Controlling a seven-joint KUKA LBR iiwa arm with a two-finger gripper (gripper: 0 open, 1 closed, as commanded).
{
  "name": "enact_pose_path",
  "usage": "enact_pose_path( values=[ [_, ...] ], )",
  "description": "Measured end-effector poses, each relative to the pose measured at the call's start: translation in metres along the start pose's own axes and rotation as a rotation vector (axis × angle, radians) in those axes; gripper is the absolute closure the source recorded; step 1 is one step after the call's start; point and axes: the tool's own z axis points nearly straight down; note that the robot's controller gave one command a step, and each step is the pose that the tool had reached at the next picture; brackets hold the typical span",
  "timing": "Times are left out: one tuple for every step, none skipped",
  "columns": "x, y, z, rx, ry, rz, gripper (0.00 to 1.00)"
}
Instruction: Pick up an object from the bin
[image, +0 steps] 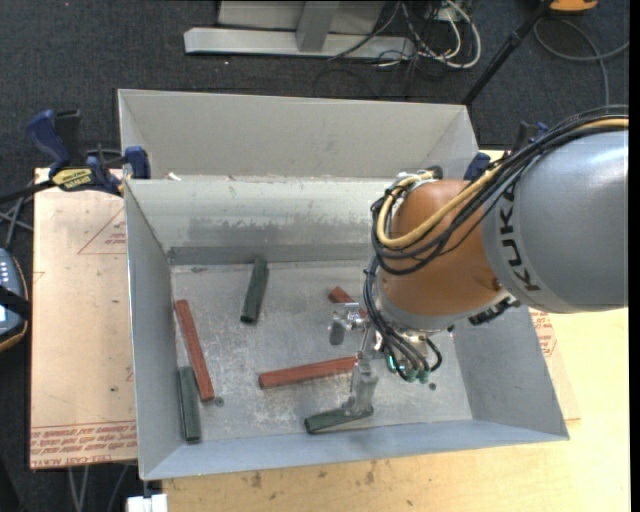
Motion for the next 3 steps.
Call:
enact_pose_path(
  values=[
    [-0.002, 0.0, -0.004, -0.001, -0.008, 0.003, 0.0],
    [-0.026, 0.045, 0.071, -0.002, -0.014, 0.034, 0.0],
    [-0.026, 0.053, 0.099, -0.002, -0.008, 0.007, 0.0]
  ],
)
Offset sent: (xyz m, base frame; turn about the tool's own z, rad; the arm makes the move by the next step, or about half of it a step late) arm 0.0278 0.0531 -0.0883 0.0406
